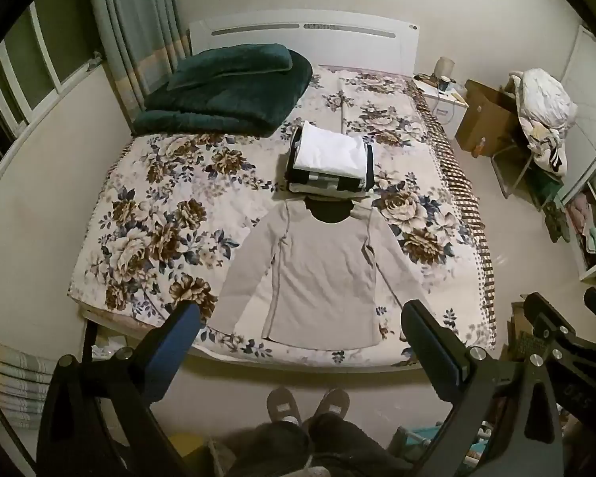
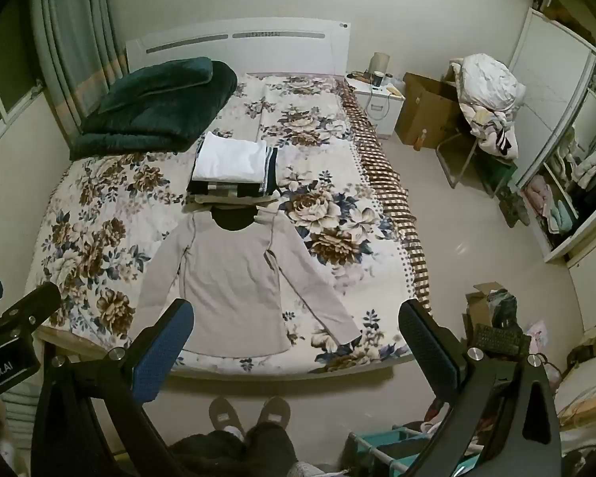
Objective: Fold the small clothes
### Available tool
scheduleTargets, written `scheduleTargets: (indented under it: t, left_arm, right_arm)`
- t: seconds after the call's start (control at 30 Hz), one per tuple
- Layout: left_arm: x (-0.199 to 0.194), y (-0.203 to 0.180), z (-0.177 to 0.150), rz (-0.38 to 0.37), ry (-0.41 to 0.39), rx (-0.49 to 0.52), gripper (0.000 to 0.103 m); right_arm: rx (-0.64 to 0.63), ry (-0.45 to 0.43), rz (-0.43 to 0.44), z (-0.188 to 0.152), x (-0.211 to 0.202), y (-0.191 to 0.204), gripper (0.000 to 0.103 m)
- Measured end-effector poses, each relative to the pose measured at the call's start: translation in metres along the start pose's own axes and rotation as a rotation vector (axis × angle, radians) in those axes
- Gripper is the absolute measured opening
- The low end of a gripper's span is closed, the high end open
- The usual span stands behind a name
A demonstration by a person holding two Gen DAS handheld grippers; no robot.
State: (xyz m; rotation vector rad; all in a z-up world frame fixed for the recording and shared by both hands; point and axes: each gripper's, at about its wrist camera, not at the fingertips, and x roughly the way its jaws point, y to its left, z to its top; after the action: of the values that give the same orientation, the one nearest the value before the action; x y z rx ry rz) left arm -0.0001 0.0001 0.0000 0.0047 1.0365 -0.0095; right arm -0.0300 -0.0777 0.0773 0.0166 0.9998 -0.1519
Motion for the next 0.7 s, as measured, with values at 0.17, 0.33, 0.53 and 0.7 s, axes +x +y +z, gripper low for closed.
scheduleTargets:
  t: [0.17, 0.33, 0.53, 0.7]
  left_arm:
    - [0.0001, 0.0, 0.0, -0.006, 0.001, -0.002, 0.103]
    - [-0.0001, 0.0, 0.0, -0.006, -0.002, -0.003, 0.103]
    - [-0.0002, -0.0001, 0.0001, -0.005, -0.003, -0.003, 0.103]
    - [-0.0004, 0.0, 0.0002, -0.007, -0.005, -0.004, 0.103]
  right_arm:
    - [-0.004, -0.002, -0.005, 0.0008, -0.0017, 0.0015, 0.103]
    - [-0.006, 0.0, -0.005, 0.0027, -0.0045, 0.0018, 0.103]
    - [-0.008, -0.005, -0.011, 0.0029, -0.0051, 0.0047, 0.103]
    - [-0.009, -0.007, -0.013, 0.0034, -0.0062, 0.0057, 0.103]
